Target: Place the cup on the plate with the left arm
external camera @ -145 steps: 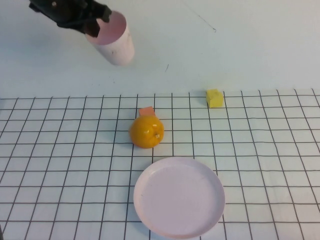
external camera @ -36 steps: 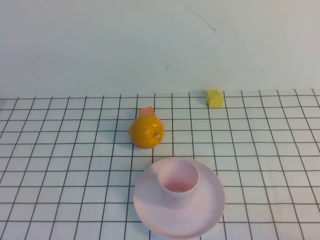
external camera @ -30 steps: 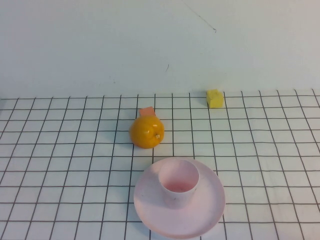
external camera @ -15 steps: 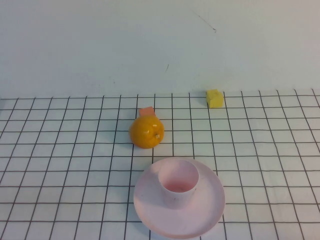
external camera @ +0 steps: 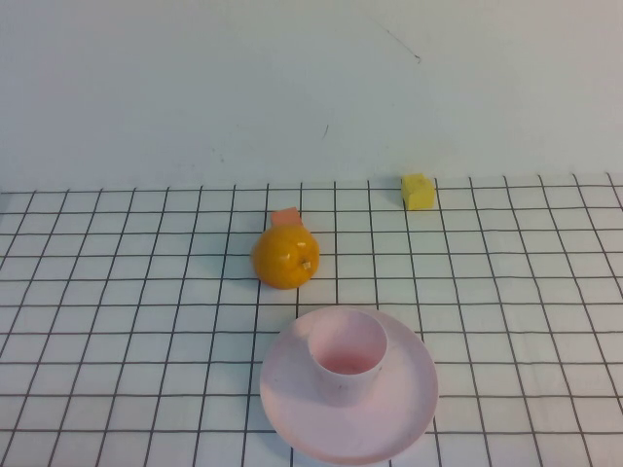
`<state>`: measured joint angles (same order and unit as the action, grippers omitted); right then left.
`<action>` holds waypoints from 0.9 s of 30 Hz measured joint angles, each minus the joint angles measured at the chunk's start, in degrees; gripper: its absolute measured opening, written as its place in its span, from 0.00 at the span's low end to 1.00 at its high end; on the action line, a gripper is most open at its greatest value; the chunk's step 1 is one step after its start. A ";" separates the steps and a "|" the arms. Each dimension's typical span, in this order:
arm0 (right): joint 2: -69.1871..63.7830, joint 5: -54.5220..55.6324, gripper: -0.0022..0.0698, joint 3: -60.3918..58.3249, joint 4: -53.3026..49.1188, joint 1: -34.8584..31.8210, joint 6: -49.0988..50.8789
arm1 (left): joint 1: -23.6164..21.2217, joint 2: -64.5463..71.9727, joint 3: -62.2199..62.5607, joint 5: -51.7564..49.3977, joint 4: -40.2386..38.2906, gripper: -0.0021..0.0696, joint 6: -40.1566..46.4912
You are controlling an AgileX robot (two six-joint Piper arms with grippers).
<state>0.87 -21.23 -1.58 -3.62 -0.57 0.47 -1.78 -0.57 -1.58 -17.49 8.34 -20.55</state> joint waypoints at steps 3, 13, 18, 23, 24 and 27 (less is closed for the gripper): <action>0.00 0.00 0.03 0.00 0.00 0.00 0.00 | 0.00 0.00 0.22 -1.56 0.00 0.03 0.14; 0.00 0.00 0.03 0.00 0.00 0.00 0.00 | 0.00 -0.08 0.23 -1.93 0.00 0.03 0.14; 0.00 0.00 0.03 0.00 0.00 0.00 0.00 | 0.12 -0.08 0.23 -1.93 -0.10 0.03 3.53; 0.00 0.00 0.03 0.00 0.00 0.00 0.00 | 0.97 -0.08 0.23 -1.93 -0.22 0.03 8.46; 0.00 0.00 0.03 0.00 0.00 0.00 0.00 | 1.06 -0.08 0.23 -1.93 -0.30 0.03 8.71; 0.00 0.00 0.03 0.00 0.00 0.00 0.00 | 1.06 -0.08 0.23 -1.93 -0.30 0.03 9.07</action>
<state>0.87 -21.23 -1.58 -3.62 -0.57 0.47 -0.73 -0.65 -1.34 -19.42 8.04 -11.47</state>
